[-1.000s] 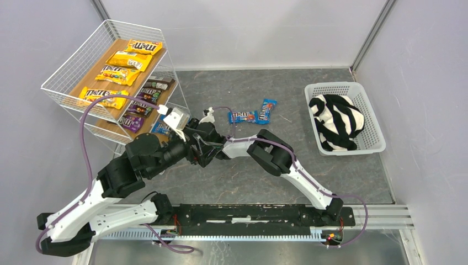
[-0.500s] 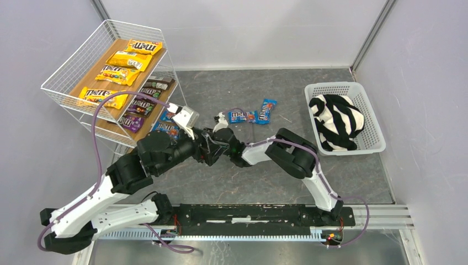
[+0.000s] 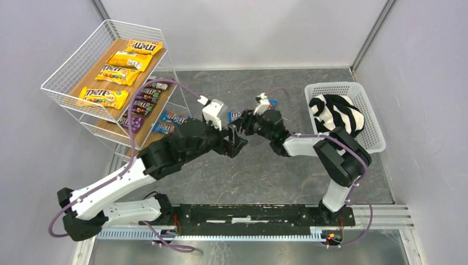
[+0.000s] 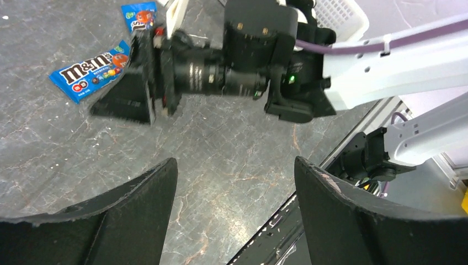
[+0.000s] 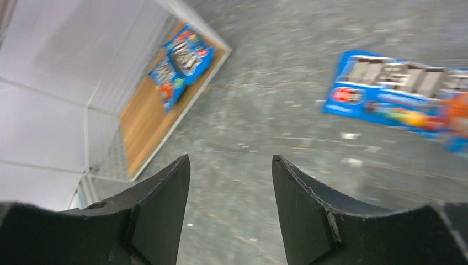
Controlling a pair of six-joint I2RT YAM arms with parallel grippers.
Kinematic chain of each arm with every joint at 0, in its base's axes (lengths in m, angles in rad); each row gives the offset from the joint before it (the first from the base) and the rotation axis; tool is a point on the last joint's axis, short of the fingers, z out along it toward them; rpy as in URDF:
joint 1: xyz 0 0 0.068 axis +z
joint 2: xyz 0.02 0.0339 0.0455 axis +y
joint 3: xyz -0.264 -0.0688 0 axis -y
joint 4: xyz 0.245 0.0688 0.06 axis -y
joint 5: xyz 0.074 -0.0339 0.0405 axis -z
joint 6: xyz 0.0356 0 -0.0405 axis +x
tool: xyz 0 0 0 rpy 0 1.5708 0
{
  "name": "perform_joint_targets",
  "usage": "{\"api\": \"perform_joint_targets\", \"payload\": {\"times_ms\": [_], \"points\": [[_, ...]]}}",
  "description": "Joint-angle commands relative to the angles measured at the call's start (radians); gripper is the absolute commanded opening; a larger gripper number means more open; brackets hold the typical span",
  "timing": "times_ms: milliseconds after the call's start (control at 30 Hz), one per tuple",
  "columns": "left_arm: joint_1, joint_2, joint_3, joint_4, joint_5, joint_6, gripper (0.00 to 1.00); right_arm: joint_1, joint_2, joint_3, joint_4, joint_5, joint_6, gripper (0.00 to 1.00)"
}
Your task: Place and organize the candy bags onto the shelf
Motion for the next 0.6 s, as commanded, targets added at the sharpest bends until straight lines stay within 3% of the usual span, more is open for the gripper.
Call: {"api": "perform_joint_targets", "payload": {"times_ms": [0, 133, 300, 567], "points": [[-0.002, 0.072, 0.077, 0.053, -0.010, -0.046, 0.83, -0.119, -0.032, -0.048, -0.038, -0.115, -0.066, 0.63], [-0.001, 0.133, 0.105, 0.064, -0.009, -0.048, 0.83, -0.192, -0.045, 0.006, -0.178, -0.139, -0.169, 0.64], [-0.001, 0.192, 0.123, 0.104, 0.017, -0.051, 0.82, -0.254, -0.033, 0.118, -0.450, -0.007, -0.353, 0.66], [-0.002, 0.220, 0.124, 0.118, 0.036, -0.054, 0.82, -0.289, -0.069, 0.033, -0.449, 0.125, -0.316, 0.66]]}}
